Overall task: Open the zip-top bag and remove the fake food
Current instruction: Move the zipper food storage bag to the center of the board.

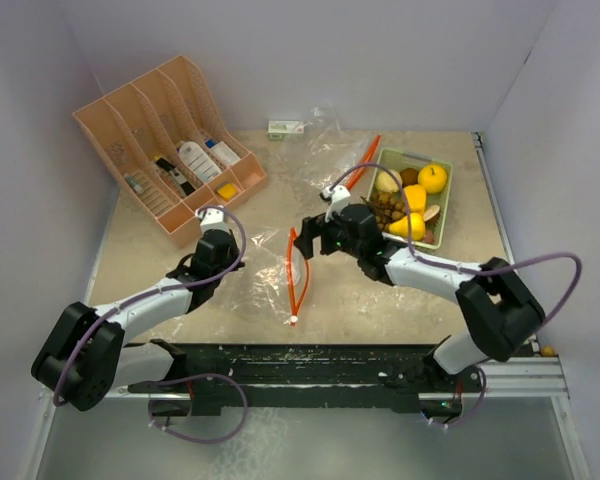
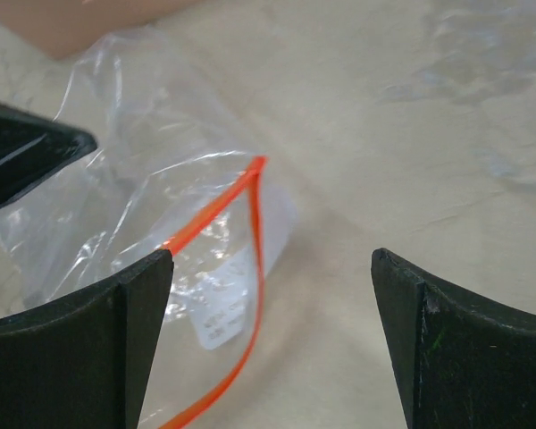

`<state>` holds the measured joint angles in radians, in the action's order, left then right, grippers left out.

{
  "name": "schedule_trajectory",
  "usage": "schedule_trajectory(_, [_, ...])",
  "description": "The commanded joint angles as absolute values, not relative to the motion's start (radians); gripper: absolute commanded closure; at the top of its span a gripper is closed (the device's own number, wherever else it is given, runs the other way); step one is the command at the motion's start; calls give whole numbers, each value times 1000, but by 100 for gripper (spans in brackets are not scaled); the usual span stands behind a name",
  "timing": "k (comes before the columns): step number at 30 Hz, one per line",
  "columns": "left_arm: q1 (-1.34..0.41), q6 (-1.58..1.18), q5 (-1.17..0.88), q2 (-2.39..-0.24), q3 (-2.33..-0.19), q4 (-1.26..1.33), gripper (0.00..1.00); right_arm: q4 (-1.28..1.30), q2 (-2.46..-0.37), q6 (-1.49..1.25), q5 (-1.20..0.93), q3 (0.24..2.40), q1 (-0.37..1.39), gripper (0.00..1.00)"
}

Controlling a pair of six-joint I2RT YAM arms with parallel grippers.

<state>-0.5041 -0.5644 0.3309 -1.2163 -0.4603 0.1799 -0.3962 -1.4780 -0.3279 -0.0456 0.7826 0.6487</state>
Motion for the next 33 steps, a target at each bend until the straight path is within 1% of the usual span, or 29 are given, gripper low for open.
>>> schedule_trajectory(1, [-496, -576, 309, -1223, -465, 235, 100, -527, -1581, -388, -148, 835, 718, 7])
schedule_trajectory(5, [-494, -570, 304, -1210, -463, 232, 100, -602, -1668, -426, -216, 863, 747, 11])
schedule_trajectory(8, [-494, -565, 299, -1202, -463, 229, 93, -604, -1709, -430, -218, 886, 747, 17])
schedule_trajectory(9, [-493, -565, 299, -1199, -463, 227, 91, -608, -1719, -430, -218, 891, 747, 22])
schedule_trajectory(11, [-492, -562, 299, -1194, -463, 226, 84, -607, -1734, -429, -219, 903, 748, 34])
schedule_trajectory(13, [-493, -560, 301, -1190, -464, 223, 75, -610, -1743, -430, -219, 913, 748, 52])
schedule_trajectory(17, [-492, -561, 302, -1183, -463, 217, 50, -610, -1749, -434, -224, 938, 748, 84])
schedule_trajectory(19, [-492, -561, 304, -1178, -463, 216, 40, -592, -1749, -445, -200, 968, 747, 96])
schedule_trajectory(20, [-492, -561, 306, -1176, -462, 213, 35, -570, -1747, -435, -178, 989, 746, 100])
schedule_trajectory(22, [-492, -565, 318, -1165, -461, 203, 24, -518, -1744, -399, -133, 1052, 741, 100])
schedule_trajectory(24, [-492, -563, 324, -1154, -457, 201, 18, -466, -1739, -374, -87, 1104, 723, 100])
schedule_trajectory(28, [-492, -549, 325, -1124, -444, 206, 12, -293, -1746, -375, 14, 1250, 658, 100])
schedule_trajectory(30, [-492, -549, 336, -1111, -440, 202, 8, -270, -1740, -386, 21, 1289, 607, 100])
schedule_trajectory(33, [-493, -548, 334, -1102, -435, 205, 8, -265, -1742, -411, 17, 1331, 513, 100])
